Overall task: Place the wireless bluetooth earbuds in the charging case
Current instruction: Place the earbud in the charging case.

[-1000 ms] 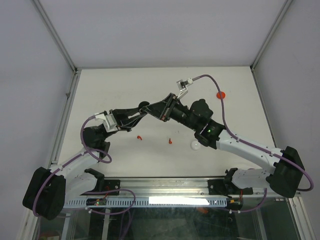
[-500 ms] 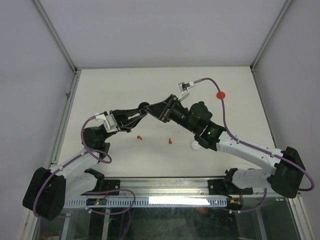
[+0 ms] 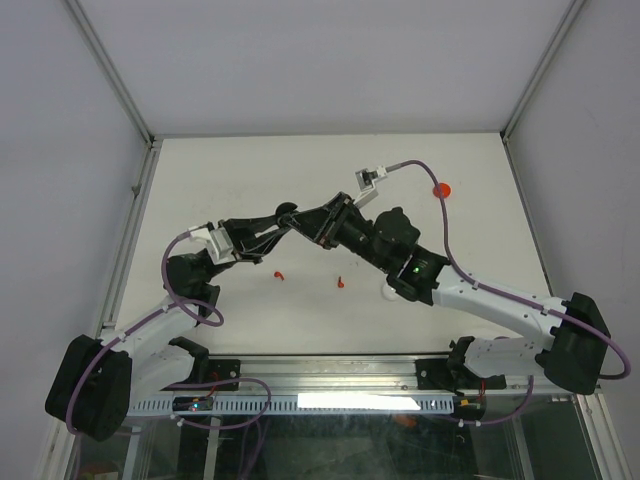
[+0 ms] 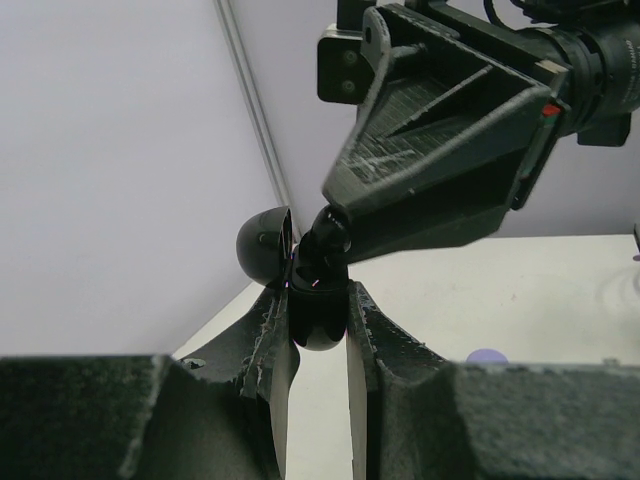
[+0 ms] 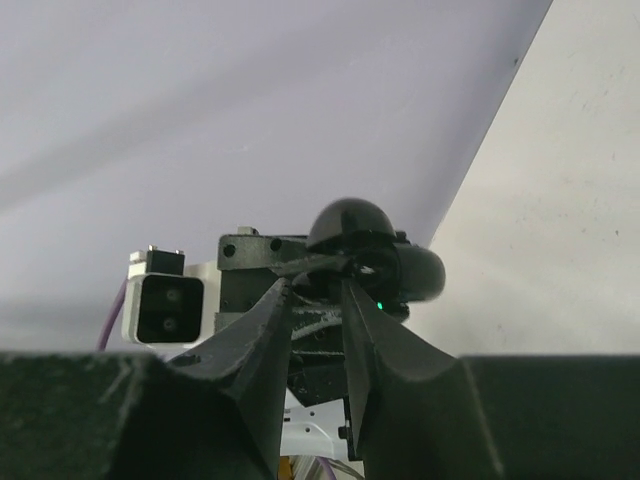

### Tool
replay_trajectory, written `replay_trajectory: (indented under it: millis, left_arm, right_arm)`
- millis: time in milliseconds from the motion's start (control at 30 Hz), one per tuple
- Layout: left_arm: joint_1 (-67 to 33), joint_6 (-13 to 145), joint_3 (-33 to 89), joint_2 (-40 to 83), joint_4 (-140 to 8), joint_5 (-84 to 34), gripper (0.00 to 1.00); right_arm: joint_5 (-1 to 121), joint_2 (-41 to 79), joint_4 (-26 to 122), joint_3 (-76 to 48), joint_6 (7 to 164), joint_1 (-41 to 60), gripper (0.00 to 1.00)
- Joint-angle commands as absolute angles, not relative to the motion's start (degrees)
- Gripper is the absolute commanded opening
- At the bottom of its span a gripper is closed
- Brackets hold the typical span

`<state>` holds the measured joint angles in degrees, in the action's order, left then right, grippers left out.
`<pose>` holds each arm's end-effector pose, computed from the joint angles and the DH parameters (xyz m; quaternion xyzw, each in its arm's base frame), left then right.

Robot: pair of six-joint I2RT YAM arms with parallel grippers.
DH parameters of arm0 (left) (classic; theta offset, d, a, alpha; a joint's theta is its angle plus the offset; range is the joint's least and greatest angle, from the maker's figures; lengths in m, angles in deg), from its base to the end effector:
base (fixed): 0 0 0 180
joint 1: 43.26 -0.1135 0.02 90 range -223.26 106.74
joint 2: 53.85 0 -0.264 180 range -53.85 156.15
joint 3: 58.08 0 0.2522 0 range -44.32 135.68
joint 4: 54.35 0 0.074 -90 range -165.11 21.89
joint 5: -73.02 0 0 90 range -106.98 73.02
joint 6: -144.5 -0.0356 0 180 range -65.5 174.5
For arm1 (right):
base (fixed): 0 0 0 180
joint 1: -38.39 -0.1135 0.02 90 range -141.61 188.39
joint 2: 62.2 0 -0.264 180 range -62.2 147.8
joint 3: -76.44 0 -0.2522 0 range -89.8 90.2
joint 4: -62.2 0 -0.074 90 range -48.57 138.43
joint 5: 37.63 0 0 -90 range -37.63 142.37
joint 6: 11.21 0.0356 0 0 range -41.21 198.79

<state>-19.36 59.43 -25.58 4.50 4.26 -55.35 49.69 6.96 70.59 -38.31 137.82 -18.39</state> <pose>0.1685 -0.0989 0.2834 0.3591 0.3987 -0.3588 0.7638 0.1586 0.2391 0.3516 0.0305 0.6783 0.6134 0.4034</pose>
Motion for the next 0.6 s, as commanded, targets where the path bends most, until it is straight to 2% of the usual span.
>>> replay_trajectory:
  millis: [0, 433, 500, 567]
  left_arm:
    - [-19.52, 58.55, -25.06, 1.72, 10.87, -53.69, 0.0]
    - [-19.49, 58.68, -24.87, 1.15, 8.74, -51.34, 0.0]
    - [-19.53, 59.22, -24.65, 1.29, 8.71, -51.57, 0.0]
    - [-19.53, 59.85, -24.42, 1.56, 8.66, -51.85, 0.0]
  right_arm:
    - [45.08, 6.31, 65.47, -37.23, 134.85, -19.16, 0.3]
    - [44.49, 3.04, 63.14, -35.16, 133.72, -20.15, 0.31]
    - [46.17, 3.08, 62.44, -33.89, 122.26, -20.15, 0.4]
    - [47.76, 3.14, 62.45, -33.0, 118.81, -20.16, 0.41]
